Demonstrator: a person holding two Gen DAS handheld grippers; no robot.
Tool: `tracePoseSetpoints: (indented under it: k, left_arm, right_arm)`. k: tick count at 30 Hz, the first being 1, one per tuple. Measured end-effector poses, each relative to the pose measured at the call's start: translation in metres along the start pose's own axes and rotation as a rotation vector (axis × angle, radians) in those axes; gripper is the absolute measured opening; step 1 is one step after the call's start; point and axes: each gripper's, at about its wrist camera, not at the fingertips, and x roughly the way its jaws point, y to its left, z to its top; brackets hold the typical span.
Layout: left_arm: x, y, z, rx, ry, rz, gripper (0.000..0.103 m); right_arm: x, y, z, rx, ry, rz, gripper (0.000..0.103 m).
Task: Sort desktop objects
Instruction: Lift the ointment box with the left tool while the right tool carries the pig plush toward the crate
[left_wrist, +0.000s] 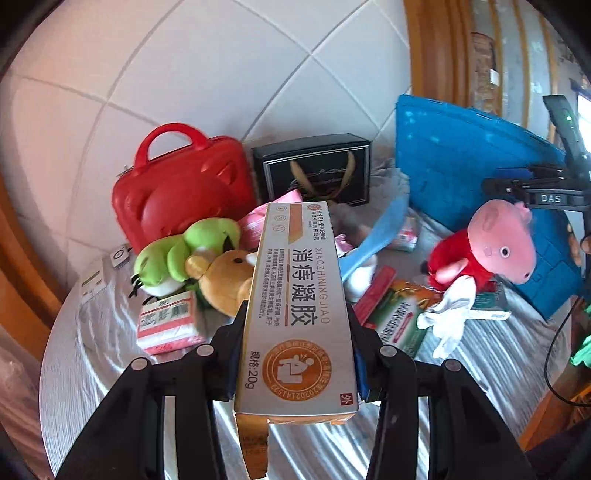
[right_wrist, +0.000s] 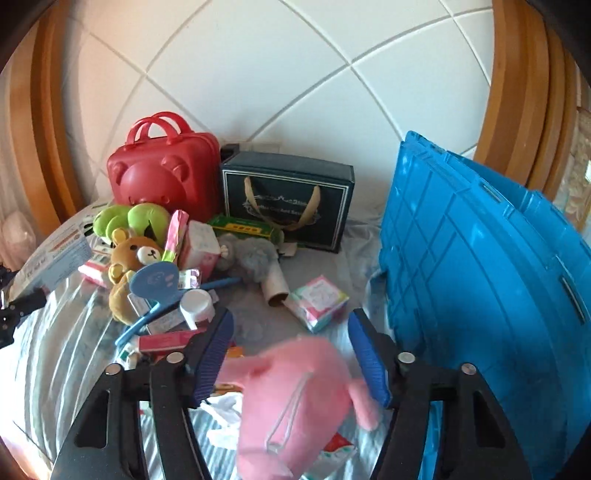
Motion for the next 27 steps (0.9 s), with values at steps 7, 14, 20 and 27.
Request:
tracePoseSetpoints:
  k: [7, 14, 20, 27]
  left_arm:
    - [-0.001, -0.033, -0.004, 0.055, -0.003, -0.114, 0.044]
    - [-0.011, -0.032, -0.020, 0.030, 0.036, -0.102, 0.044]
    - [-0.012, -0.031, -0.025, 0.006, 0.052, -0.081, 0.044]
    - [-0.008, -0.046, -0.023, 0.030, 0.075, -0.102, 0.044]
  right_arm:
    - [0.036, -0.028, -0.039, 0.044, 0.235, -0.051, 0.071]
    - [0.034, -0.035, -0.091, 0.074, 0.312, -0.067, 0.089]
    - [0.004, -0.034, -0.147, 0.199, 0.310, -0.135, 0.095]
    - [0.066, -0.044, -0.173, 0.306, 0.444, -0.131, 0.095]
